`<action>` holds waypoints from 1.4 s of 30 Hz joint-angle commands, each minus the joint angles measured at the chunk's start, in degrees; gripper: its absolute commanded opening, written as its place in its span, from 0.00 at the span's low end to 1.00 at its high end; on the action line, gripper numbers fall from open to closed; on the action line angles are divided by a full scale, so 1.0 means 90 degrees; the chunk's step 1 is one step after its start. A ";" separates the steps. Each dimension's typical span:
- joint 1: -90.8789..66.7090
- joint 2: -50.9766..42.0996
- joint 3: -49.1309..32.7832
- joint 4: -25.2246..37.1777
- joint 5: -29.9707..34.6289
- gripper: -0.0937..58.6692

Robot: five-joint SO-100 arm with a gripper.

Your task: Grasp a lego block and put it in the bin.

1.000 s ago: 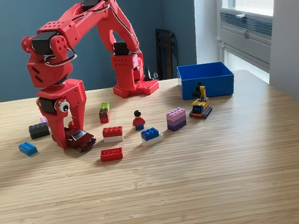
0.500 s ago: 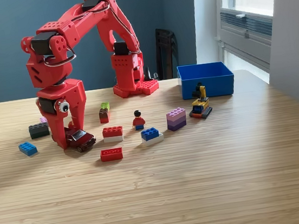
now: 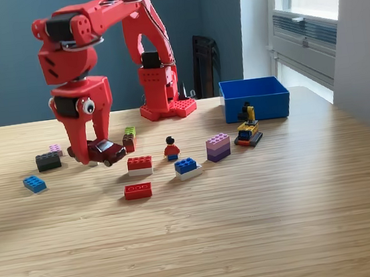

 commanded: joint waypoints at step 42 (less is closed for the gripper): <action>-1.0508 0.2793 0.1045 0.2012 0.0371 0.00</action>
